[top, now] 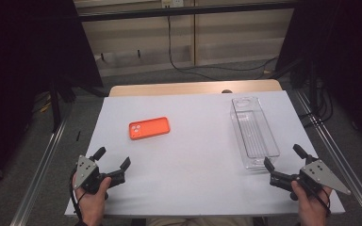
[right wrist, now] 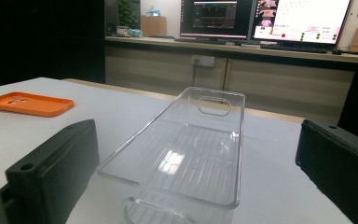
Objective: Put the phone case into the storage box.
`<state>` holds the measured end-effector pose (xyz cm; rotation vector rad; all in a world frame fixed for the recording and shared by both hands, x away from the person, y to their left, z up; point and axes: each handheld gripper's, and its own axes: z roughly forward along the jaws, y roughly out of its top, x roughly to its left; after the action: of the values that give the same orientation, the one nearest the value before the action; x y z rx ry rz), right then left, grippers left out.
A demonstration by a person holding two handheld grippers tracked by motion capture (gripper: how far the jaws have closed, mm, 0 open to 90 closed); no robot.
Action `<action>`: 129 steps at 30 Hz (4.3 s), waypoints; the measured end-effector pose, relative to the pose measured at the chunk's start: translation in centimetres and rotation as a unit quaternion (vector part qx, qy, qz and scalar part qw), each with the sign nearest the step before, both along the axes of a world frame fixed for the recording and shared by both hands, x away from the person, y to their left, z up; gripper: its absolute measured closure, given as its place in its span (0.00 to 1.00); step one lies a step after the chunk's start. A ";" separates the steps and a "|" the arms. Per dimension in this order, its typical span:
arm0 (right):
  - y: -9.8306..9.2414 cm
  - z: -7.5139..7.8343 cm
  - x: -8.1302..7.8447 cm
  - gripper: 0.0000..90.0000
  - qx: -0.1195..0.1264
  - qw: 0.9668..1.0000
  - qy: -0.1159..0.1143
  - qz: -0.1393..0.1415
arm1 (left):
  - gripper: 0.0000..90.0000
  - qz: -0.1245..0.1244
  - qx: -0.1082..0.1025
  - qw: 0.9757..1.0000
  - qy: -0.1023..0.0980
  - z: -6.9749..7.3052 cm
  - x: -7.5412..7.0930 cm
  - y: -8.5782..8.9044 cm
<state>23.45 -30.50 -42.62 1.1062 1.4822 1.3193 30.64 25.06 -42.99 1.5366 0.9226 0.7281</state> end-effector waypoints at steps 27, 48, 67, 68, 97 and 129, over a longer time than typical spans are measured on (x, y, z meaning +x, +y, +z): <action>0.2 0.0 0.0 0.00 0.004 1.000 0.003 0.017 | 0.03 -0.014 -0.033 0.999 0.023 0.0 0.6 -0.7; 0.2 0.0 -0.1 0.00 0.000 1.000 0.004 0.021 | 0.03 -0.038 -0.017 0.999 0.006 0.4 2.5 -2.9; 0.2 -0.1 0.0 0.00 0.001 1.000 0.008 0.027 | 0.02 -0.025 0.007 1.000 -0.005 0.0 4.8 -3.9; 0.2 -0.1 0.0 0.00 0.000 1.000 0.009 0.028 | 0.02 -0.027 0.008 1.000 -0.002 0.1 4.9 -4.0; 0.2 -0.1 0.0 0.00 0.001 1.000 0.009 0.028 | 0.03 -0.036 0.019 0.999 -0.033 1.6 9.1 -7.0; 0.3 -0.1 0.0 0.00 0.000 1.000 0.010 0.029 | 0.10 -0.020 0.010 1.000 -0.020 1.8 14.4 -8.6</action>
<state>23.48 -30.22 -42.71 1.0871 1.5394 1.3519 45.05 16.50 -41.18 1.5473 0.8556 0.7391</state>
